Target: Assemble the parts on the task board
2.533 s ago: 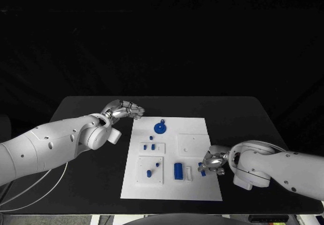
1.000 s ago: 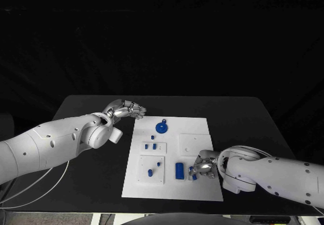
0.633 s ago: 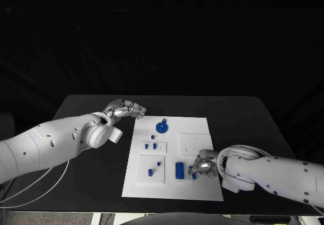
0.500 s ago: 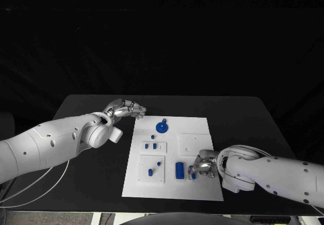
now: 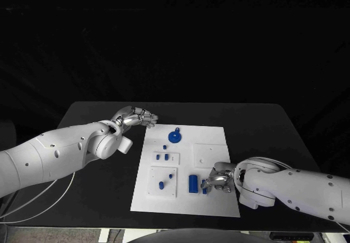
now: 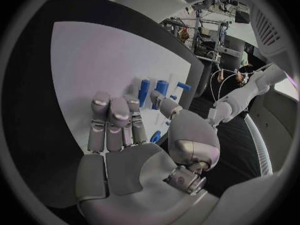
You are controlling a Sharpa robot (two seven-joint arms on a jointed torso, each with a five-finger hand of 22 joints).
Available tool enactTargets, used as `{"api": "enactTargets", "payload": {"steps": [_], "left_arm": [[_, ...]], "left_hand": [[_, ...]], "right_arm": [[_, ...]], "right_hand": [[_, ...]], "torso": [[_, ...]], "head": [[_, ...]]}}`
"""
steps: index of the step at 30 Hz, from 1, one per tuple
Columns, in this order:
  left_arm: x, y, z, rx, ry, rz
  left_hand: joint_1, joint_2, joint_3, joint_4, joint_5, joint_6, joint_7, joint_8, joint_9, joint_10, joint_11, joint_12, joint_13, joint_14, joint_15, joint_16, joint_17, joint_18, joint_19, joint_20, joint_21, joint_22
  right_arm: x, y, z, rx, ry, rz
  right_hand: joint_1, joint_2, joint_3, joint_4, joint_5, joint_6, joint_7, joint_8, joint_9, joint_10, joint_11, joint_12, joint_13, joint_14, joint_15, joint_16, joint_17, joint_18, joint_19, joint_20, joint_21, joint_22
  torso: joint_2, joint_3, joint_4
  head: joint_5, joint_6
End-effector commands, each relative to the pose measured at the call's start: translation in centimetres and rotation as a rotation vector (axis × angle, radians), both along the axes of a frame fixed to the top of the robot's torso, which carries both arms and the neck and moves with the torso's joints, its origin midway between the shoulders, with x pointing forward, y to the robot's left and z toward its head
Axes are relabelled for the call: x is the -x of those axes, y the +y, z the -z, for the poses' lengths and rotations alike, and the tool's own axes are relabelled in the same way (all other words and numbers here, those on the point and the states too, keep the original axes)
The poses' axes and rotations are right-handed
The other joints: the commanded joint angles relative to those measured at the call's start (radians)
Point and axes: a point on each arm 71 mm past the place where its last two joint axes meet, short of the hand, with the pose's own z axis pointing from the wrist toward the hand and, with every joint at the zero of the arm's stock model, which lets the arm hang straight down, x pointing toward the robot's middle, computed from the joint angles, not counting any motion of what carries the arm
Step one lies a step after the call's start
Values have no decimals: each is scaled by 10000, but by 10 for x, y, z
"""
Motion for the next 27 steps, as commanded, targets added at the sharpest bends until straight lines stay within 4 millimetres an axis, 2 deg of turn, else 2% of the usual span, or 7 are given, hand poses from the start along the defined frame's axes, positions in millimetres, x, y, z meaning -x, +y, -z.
{"api": "enactTargets", "payload": {"steps": [1,4,9,20,24,27], "left_arm": [[0,-2,-1,120,19,133],[0,-2,-1,115,25,128],[0,-2,-1,117,27,134],[0,-2,0,100,64,129],[0,-2,0,100,52,123],[0,-3,0,107,52,138]], "left_hand": [[-115,24,-8,57,4,-77,-12,-34,-11,-22,22,-14,-16,22,43,-49,16,95,18,27,-66,15],[-117,25,-9,60,4,-77,-12,-34,-11,-22,22,-14,-17,22,43,-50,17,95,18,27,-67,16],[-121,26,-10,65,4,-80,-12,-35,-12,-24,23,-15,-18,20,44,-54,20,95,17,28,-69,18],[-121,30,-8,72,6,-83,-11,-37,-13,-27,23,-15,-20,18,44,-60,24,97,16,27,-73,22],[-121,34,-6,74,7,-84,-11,-37,-13,-27,23,-15,-21,18,44,-61,26,97,16,27,-73,23],[-119,36,-5,75,7,-84,-12,-37,-13,-27,23,-15,-21,18,44,-62,26,97,16,27,-74,24]], "right_arm": [[3,4,0,-272,168,-201],[4,4,0,-294,170,-209],[4,4,0,-298,179,-210],[3,-2,1,-260,246,-213],[3,0,1,-277,269,-258],[3,1,1,-258,275,-274]], "right_hand": [[-12,25,-72,-48,-53,40,21,-41,12,27,-20,38,8,-23,-84,-28,-10,283,18,-28,43,155],[212,286,99,-107,-51,45,8,-40,12,29,-33,34,7,-27,-95,-32,-14,283,12,-63,26,146],[376,430,292,-140,-52,54,10,-41,8,31,-31,28,7,-30,-95,-33,-18,283,8,-78,13,144],[375,228,311,-184,-53,45,20,-51,1,30,-22,26,12,-31,-87,-31,-22,283,12,-67,17,150],[375,228,311,-184,-53,45,20,-51,1,30,-22,26,12,-31,-87,-31,-22,283,12,-67,17,150],[581,76,277,-453,-55,42,20,-47,8,32,-22,36,22,-25,-89,-21,-18,283,24,-83,43,166]], "torso": [[-2,2,0],[-2,3,-5],[-1,4,-3],[-5,2,-1],[-2,5,-5],[-2,2,-4]], "head": [[12,-11],[16,-11],[23,-15],[11,-19],[2,-34],[3,-31]]}}
